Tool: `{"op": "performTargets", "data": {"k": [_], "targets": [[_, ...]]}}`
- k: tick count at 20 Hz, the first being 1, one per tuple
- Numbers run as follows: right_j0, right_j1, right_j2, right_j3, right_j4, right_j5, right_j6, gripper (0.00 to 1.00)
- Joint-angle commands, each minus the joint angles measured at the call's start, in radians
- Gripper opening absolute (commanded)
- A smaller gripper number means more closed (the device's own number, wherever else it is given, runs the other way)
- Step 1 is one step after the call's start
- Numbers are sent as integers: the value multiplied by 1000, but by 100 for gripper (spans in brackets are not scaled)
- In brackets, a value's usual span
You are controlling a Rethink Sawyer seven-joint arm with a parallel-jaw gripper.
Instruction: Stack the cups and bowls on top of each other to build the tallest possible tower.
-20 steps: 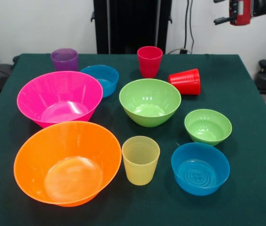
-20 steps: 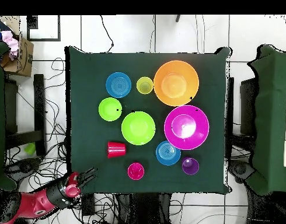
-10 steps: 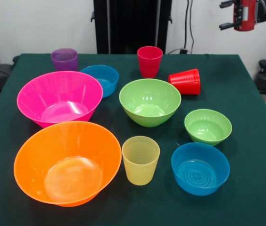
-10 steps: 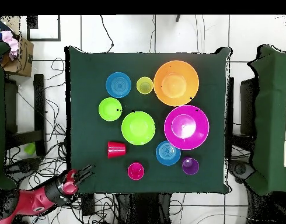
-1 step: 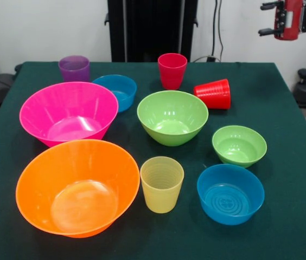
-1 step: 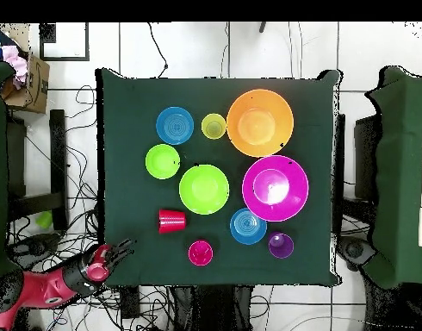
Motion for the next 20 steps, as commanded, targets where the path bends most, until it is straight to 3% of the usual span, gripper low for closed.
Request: {"op": "performTargets", "data": {"k": [1, 3, 5, 8, 12, 16, 20], "targets": [[-26, 64, 79, -164, 62, 78, 236, 100], [-23, 22, 125, -135, 48, 54, 154, 100], [-23, -44, 189, -86, 35, -34, 74, 100], [-43, -149, 299, -7, 45, -227, 19, 100], [-97, -250, 418, 47, 35, -339, -53, 100], [-134, -292, 489, 66, 13, -392, -64, 100], [-140, -288, 497, 54, -4, -382, -21, 100]]}}
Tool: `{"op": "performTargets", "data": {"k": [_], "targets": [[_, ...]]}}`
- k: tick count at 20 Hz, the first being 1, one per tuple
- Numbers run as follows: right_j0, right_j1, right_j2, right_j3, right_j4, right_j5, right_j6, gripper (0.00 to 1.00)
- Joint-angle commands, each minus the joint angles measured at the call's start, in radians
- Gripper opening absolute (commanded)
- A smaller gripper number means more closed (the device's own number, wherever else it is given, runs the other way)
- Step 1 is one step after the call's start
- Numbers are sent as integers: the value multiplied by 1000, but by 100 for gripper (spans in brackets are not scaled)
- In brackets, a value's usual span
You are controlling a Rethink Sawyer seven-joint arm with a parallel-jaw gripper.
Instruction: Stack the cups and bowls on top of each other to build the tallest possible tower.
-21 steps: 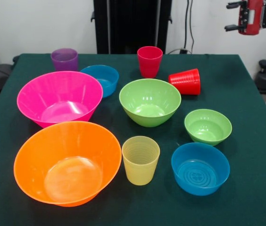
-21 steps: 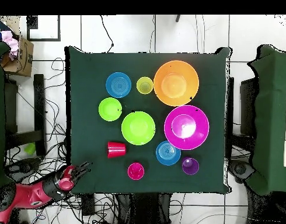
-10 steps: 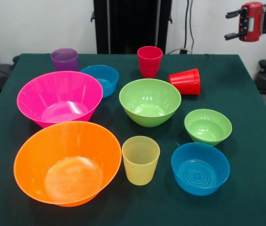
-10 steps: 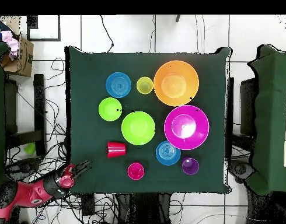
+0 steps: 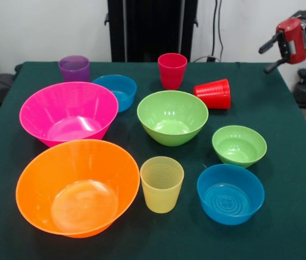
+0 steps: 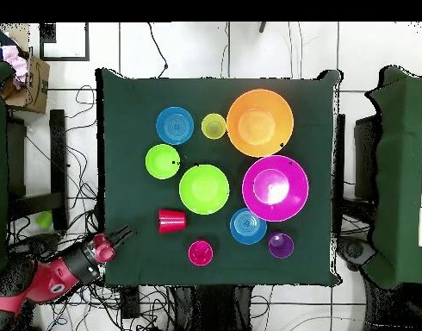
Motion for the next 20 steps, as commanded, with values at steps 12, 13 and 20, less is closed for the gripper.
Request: {"op": "performTargets", "data": {"k": [12, 13, 20], "targets": [[3, -21, 147, 64, -104, -11, 29, 100], [1, -26, 150, 68, -107, -13, 28, 100], [26, -1, 109, 60, -184, -47, 38, 100]]}}
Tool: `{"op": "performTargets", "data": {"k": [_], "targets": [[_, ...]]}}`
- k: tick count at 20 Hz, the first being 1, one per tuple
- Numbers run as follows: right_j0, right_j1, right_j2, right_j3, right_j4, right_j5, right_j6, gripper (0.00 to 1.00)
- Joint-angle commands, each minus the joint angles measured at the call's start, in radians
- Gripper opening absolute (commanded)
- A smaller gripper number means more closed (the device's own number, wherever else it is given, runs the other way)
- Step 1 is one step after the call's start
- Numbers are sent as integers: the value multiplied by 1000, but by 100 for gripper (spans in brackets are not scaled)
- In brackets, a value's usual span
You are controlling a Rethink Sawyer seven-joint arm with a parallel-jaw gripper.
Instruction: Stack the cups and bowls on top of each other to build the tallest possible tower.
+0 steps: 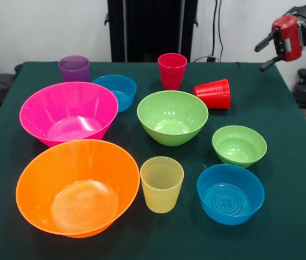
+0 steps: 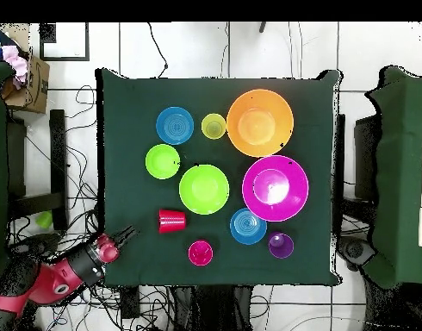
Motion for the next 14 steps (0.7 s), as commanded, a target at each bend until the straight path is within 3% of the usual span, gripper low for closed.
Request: {"op": "performTargets", "data": {"k": [1, 5, 11, 14], "targets": [[30, 36, 74, 26, -98, -31, 41, 100], [14, 12, 103, 28, -94, 6, 46, 100], [-41, -56, 173, 49, 8, 246, 41, 100], [-43, -57, 177, 34, -16, 269, 19, 100]]}}
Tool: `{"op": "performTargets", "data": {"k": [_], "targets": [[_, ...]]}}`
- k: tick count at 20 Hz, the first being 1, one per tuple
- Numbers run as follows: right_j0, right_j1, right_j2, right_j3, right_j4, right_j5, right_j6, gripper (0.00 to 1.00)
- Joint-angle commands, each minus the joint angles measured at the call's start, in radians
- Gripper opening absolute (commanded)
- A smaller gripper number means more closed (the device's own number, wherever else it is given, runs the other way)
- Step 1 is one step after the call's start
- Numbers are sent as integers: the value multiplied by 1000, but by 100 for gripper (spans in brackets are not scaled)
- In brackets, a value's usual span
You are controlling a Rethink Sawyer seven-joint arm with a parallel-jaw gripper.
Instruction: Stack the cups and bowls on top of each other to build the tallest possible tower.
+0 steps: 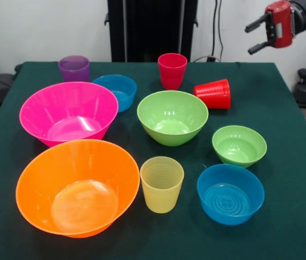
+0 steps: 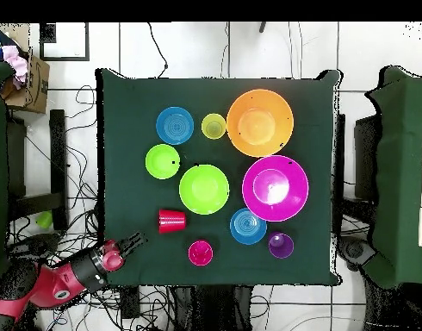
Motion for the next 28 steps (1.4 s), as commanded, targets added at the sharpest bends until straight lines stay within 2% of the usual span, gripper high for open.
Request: {"op": "performTargets", "data": {"k": [1, 4, 7, 10, 16, 20, 21, 25, 26, 28], "targets": [[-39, -21, 179, 1, 37, 147, 26, 100], [-45, -31, 190, 5, 45, 183, 47, 100], [-48, -31, 196, -6, 32, 175, 48, 100], [-37, -15, 175, -24, 11, 153, 68, 100], [-30, 25, 185, -95, 19, 205, 60, 100], [-47, -8, 268, -73, 38, 113, 18, 100], [-47, -4, 272, -78, 41, 118, 22, 100], [-50, 36, 277, -124, 52, 192, 55, 100], [-74, 49, 283, -158, 75, 286, 55, 100], [-78, 77, 265, -212, 56, 292, 55, 100]]}}
